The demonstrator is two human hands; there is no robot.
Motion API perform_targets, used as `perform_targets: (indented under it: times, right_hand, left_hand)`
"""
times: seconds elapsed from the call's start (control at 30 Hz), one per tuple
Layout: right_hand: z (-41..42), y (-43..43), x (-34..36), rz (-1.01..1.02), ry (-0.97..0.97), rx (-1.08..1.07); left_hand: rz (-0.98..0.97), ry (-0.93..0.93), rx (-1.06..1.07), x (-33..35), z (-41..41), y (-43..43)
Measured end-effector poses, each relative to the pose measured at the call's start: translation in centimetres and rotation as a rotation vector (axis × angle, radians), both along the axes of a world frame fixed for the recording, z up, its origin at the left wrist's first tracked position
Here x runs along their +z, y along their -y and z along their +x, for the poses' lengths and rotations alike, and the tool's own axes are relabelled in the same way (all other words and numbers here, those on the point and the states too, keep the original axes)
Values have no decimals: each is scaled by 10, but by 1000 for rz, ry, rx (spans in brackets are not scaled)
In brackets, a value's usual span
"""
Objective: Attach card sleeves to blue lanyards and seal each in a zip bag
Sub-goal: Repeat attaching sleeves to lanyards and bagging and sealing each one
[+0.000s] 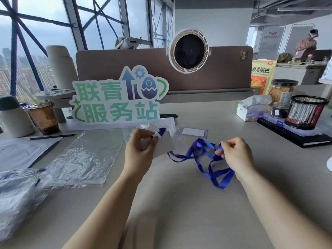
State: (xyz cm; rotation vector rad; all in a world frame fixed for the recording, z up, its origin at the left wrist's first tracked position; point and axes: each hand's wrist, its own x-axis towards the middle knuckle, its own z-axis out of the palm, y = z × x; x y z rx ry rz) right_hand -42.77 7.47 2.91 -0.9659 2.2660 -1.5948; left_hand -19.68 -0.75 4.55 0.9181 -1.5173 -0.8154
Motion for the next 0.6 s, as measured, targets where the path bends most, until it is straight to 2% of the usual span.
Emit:
perform_targets:
  times: [0.1, 0.17, 0.23, 0.3, 0.37, 0.5, 0.6]
  right_hand:
    - [-3, -3, -2, 346, -260, -20]
    - [-2, -3, -3, 422, -468, -45]
    - [3, -2, -3, 305, -612, -9]
    - [12, -1, -1, 44, -675, 151]
    - [24, 0, 1, -90, -635, 367]
    - [46, 9, -5, 75, -260, 741]
    - [50, 13, -6, 77, -214, 838]
  left_hand:
    - [28, -47, -5, 2, 1, -1]
    - [41, -34, -14, 3, 1, -1]
    - [39, -23, -33, 3, 1, -3]
    - [23, -42, -67, 5, -1, -7]
    - [11, -102, -135, 9, -2, -11]
    - [129, -286, -360, 11, -5, -14]
    - [226, -403, -499, 12, -11, -17]
